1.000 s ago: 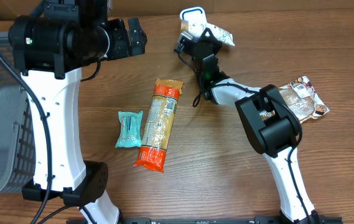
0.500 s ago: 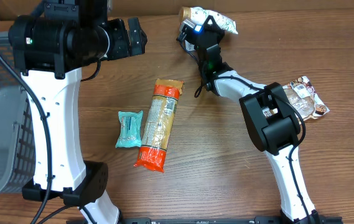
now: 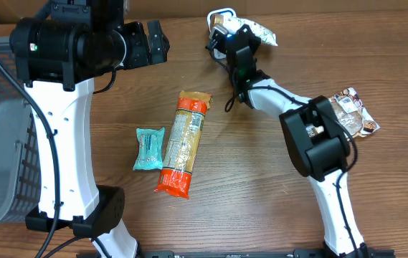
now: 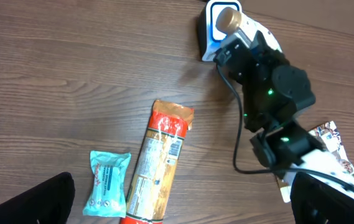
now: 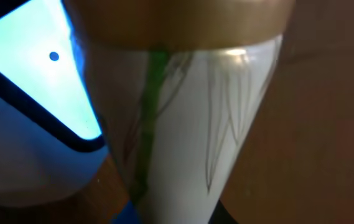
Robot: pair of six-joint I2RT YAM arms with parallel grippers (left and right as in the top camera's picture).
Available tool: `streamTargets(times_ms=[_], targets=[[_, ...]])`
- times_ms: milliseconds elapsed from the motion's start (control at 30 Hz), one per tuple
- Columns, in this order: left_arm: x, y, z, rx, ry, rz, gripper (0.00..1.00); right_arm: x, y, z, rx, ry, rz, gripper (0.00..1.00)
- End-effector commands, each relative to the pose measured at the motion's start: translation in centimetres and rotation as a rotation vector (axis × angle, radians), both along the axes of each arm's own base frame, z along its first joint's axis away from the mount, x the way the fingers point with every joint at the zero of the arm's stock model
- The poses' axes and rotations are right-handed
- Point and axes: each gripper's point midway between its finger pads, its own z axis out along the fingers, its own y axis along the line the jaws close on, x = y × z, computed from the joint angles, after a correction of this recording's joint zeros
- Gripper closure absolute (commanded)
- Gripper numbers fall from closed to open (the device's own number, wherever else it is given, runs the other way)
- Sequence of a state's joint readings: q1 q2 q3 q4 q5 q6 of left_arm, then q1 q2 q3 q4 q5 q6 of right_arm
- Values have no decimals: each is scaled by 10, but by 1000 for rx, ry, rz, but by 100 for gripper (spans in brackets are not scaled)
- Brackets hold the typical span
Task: Scan the item barcode
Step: 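Hold the Pantene tube's barcode over the white scanner, then carry the Pantene tube right and release it onto the pastry bag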
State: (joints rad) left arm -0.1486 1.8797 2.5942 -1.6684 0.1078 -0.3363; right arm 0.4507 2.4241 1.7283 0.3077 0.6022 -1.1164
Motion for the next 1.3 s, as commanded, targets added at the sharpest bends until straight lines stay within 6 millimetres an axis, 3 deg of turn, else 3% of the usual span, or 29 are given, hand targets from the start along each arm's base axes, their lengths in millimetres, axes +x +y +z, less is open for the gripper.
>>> streamTargets(times_ms=[0, 133, 267, 400, 500, 567, 633, 767, 867, 1100, 1267], targets=[[3, 0, -2, 14, -3, -10, 1, -19, -17, 158, 246, -212, -87, 96], [3, 0, -2, 15, -3, -11, 1, -54, -27, 203, 397, -169, -128, 96], [3, 0, -2, 15, -3, -11, 0, -107, -39, 236, 725, -76, -185, 96], [3, 0, -2, 15, -3, -11, 0, -177, -36, 241, 1140, 224, -195, 96], [3, 0, -2, 14, -3, -10, 0, -227, -42, 231, 1308, 489, -233, 96], [3, 0, -2, 15, -3, -11, 1, -251, -57, 216, 1342, 630, -294, 96], [3, 0, -2, 14, -3, -10, 1, -260, -75, 200, 1361, 697, -375, 96], [3, 0, -2, 14, -3, -10, 1, -259, -120, 150, 1420, 736, -610, 96], [3, 0, -2, 14, -3, -10, 0, -258, -153, 99, 1484, 768, -741, 96], [3, 0, -2, 14, -3, -10, 1, -271, -221, 6, 1620, 661, -998, 96], [3, 0, -2, 14, -3, -10, 1, -282, -254, -37, 1701, 551, -1079, 96]])
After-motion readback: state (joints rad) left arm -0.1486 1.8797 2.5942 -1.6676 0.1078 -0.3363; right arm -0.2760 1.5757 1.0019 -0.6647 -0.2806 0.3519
